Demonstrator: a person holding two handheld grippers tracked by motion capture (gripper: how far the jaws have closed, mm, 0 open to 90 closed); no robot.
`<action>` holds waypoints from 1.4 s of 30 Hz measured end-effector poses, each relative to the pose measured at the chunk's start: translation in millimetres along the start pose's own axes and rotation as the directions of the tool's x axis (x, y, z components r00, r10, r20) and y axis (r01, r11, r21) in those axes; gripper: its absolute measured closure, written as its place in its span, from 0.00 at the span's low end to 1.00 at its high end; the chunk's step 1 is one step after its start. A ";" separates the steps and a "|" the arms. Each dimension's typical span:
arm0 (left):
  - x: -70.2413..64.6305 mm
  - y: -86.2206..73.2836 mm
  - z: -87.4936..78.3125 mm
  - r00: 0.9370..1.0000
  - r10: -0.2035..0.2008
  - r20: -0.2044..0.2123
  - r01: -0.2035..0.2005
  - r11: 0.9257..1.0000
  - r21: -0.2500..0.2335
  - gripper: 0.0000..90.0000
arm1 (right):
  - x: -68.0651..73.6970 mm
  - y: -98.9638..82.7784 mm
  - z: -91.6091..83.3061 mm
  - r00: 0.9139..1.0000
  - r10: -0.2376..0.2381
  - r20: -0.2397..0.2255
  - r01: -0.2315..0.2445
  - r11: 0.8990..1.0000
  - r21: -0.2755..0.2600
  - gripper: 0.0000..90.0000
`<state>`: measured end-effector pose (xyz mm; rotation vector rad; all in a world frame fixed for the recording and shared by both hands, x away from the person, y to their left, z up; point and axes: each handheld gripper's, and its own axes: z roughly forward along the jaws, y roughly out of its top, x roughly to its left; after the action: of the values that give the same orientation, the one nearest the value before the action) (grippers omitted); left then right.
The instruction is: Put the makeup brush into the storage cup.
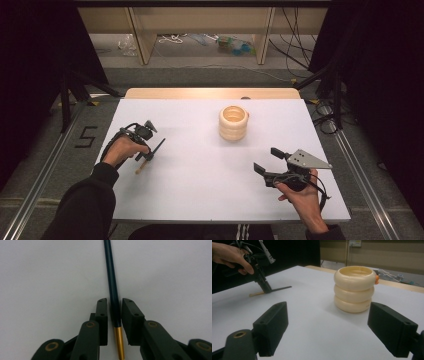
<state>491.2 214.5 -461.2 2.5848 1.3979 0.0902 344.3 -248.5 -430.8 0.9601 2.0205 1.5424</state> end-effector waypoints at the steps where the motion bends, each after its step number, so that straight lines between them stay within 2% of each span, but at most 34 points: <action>1: -0.3 0.0 0.0 1.000 0.006 -0.004 -0.006 1.000 0.002 0.85 | 0.0 0.0 0.0 1.000 0.000 0.000 0.000 1.000 0.000 0.20; 9: -2.1 1.5 0.1 1.000 0.030 -0.010 -0.029 0.999 0.020 0.88 | 0.2 0.0 0.0 1.000 0.000 -0.001 0.000 1.000 0.000 0.20; 14: -8.0 3.3 2.8 0.999 0.036 -0.032 -0.036 0.999 0.016 0.90 | 0.5 0.1 -0.1 1.000 0.001 0.000 -0.001 1.000 0.001 0.20; 21: -9.5 3.8 2.5 0.999 0.042 -0.029 -0.042 0.999 0.028 0.91 | 0.4 0.0 -0.1 1.000 0.001 -0.001 -0.001 1.000 0.001 0.20; 24: -10.2 3.3 3.0 0.997 0.061 -0.036 -0.060 0.998 0.023 0.92 | 0.6 0.1 -0.1 1.000 0.001 -0.001 -0.001 1.000 0.001 0.20; 25: -8.5 4.5 1.3 0.995 0.090 -0.038 -0.089 0.995 0.040 0.92 | 0.5 0.0 -0.2 1.000 0.001 -0.001 -0.001 1.000 0.001 0.20; 27: -9.6 4.5 1.4 0.995 0.091 -0.038 -0.090 0.995 0.036 0.92 | 0.5 -0.1 0.1 1.000 0.003 -0.002 -0.003 1.000 0.001 0.20; 28: -9.2 4.4 1.7 0.992 0.114 -0.045 -0.112 0.993 0.035 0.92 | 0.6 -0.4 1.0 1.000 0.007 -0.011 -0.007 1.000 -0.008 0.20; 29: -9.8 5.5 0.0 0.992 0.116 -0.041 -0.114 0.992 0.060 0.92 | 0.6 -0.3 0.7 1.000 0.005 -0.007 -0.005 1.000 -0.005 0.20; 34: -9.5 4.9 0.5 0.991 0.132 -0.037 -0.130 0.990 0.047 0.92 | 0.5 -0.4 0.9 1.000 0.005 -0.008 -0.005 1.000 -0.007 0.20; 35: -7.6 5.4 -1.0 0.986 0.165 -0.038 -0.162 0.984 0.070 0.93 | 0.4 -0.1 0.1 1.000 0.002 -0.002 -0.002 1.000 0.001 0.20; 36: -7.6 5.4 -1.0 0.986 0.165 -0.038 -0.162 0.984 0.070 0.93 | 0.3 -0.1 0.2 1.000 0.002 -0.002 -0.002 1.000 0.001 0.20; 37: -9.9 4.7 0.8 0.990 0.139 -0.034 -0.138 0.990 0.043 0.93 | 0.6 0.0 0.0 1.000 0.008 -0.004 -0.008 1.000 0.003 0.20; 42: -10.4 4.6 0.3 0.985 0.166 -0.040 -0.164 0.985 0.049 0.93 | 0.7 -0.4 1.1 1.000 0.007 -0.011 -0.007 1.000 -0.006 0.20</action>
<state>489.3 203.3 -460.1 2.7491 1.2102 0.1426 344.5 -247.3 -431.5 0.9592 2.0207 1.5604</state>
